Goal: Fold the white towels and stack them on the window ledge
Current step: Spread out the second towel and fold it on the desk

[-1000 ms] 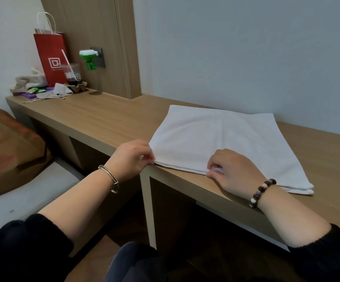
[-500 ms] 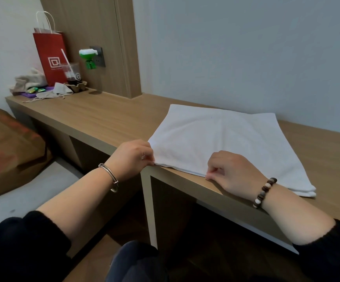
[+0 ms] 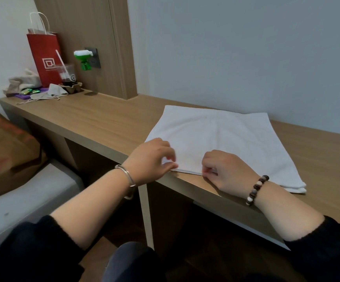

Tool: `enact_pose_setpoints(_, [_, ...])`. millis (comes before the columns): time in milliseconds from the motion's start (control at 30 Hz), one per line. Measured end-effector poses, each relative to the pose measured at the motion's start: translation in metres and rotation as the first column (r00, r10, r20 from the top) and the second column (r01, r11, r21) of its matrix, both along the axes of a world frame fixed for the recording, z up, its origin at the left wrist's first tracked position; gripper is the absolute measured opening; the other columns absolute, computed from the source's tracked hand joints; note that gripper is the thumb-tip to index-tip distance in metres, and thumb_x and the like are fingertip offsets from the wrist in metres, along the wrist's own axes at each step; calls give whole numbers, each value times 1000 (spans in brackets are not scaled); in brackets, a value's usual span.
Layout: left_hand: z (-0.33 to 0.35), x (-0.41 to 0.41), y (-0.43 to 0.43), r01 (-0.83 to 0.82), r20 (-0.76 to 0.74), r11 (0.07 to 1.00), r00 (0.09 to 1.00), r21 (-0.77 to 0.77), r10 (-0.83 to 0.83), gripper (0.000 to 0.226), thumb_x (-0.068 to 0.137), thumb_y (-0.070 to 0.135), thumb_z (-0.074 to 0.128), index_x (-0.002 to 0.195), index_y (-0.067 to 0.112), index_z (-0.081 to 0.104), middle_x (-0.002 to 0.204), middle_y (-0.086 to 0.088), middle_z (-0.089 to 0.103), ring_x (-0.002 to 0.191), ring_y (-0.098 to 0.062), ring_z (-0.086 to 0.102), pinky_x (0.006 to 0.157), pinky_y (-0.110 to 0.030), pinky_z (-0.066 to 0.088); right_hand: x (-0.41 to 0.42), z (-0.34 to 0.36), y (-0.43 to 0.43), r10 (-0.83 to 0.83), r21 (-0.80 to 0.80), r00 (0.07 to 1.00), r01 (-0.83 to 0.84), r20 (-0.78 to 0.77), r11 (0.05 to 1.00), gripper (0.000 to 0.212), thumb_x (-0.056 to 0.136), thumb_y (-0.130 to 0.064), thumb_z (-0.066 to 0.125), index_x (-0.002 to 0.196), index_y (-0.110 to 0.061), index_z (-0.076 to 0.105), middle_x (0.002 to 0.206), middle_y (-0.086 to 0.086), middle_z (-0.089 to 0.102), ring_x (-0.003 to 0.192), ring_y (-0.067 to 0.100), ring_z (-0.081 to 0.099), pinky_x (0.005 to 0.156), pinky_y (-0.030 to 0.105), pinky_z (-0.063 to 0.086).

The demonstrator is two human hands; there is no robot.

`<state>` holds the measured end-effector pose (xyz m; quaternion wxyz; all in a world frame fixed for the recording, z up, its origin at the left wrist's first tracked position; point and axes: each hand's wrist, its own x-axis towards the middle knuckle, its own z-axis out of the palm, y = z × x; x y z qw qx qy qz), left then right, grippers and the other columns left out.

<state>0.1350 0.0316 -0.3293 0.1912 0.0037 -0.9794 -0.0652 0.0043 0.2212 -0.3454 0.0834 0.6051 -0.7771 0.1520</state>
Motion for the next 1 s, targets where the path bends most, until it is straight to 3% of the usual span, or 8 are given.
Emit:
enact_pose_setpoints(200, [-18, -38, 39, 37, 2, 980, 999, 196, -38, 17, 82, 35, 70, 89, 20, 74, 84, 10, 57, 82, -7, 51, 68, -20, 40, -5, 5, 8, -83, 3, 982, 84, 172, 996, 12, 90, -17, 61, 87, -15, 72, 96, -6, 63, 89, 7, 52, 79, 15, 40])
enact_pose_setpoints(333, [-27, -38, 37, 66, -56, 946, 997, 318, -50, 12, 79, 29, 75, 83, 18, 75, 79, 16, 53, 79, -6, 50, 70, -21, 42, -12, 8, 29, -208, -19, 922, 226, 326, 974, 5, 83, -18, 70, 84, -22, 69, 91, -13, 60, 84, 2, 54, 73, 5, 38])
enact_pose_setpoints(500, [-29, -39, 36, 82, -76, 935, 995, 346, -59, 10, 79, 26, 75, 84, 17, 74, 77, 20, 51, 77, -4, 49, 67, -12, 38, -16, 9, 47, -329, 18, 919, 333, 215, 943, 4, 85, -22, 67, 83, -20, 69, 88, -9, 60, 84, 8, 53, 76, 21, 41])
enact_pose_setpoints(667, [-31, -40, 34, 90, -93, 935, 994, 342, -62, 9, 78, 25, 76, 82, 17, 75, 78, 18, 52, 78, -9, 52, 67, -18, 41, -9, 13, 45, -234, 191, 949, 274, -210, 943, 21, 96, -21, 44, 96, -18, 64, 98, -4, 59, 93, 16, 54, 76, 25, 41])
enact_pose_setpoints(767, [-32, -41, 35, 90, -95, 938, 994, 335, -61, 9, 79, 25, 75, 82, 16, 75, 80, 15, 54, 80, -9, 53, 70, -21, 43, -8, 14, 42, -164, 197, 916, 249, -367, 948, 9, 89, -15, 58, 82, -13, 63, 84, -1, 59, 78, 20, 57, 59, 28, 40])
enact_pose_setpoints(833, [-32, -42, 35, 91, -91, 939, 994, 332, -64, 9, 79, 24, 75, 82, 16, 74, 80, 14, 54, 80, -10, 53, 71, -22, 44, -10, 11, 47, -139, 70, 923, 175, -358, 982, 19, 66, -1, 75, 61, -11, 60, 63, 1, 55, 56, 23, 53, 42, 27, 34])
enact_pose_setpoints(900, [-32, -43, 35, 93, -94, 939, 993, 330, -66, 9, 78, 23, 76, 81, 15, 74, 79, 13, 55, 80, -11, 54, 71, -23, 44, -5, 8, 50, -106, 62, 941, 132, -323, 989, 22, 58, 5, 74, 56, -10, 57, 59, 2, 52, 52, 23, 51, 37, 28, 36])
enact_pose_setpoints(1000, [-31, -44, 34, 94, -83, 941, 994, 325, -70, 8, 79, 23, 75, 81, 15, 74, 81, 11, 57, 81, -11, 55, 72, -23, 44, -1, 3, 55, -116, 104, 967, 143, -228, 984, 9, 77, -2, 64, 71, -8, 66, 73, 3, 57, 71, 24, 57, 54, 36, 47])
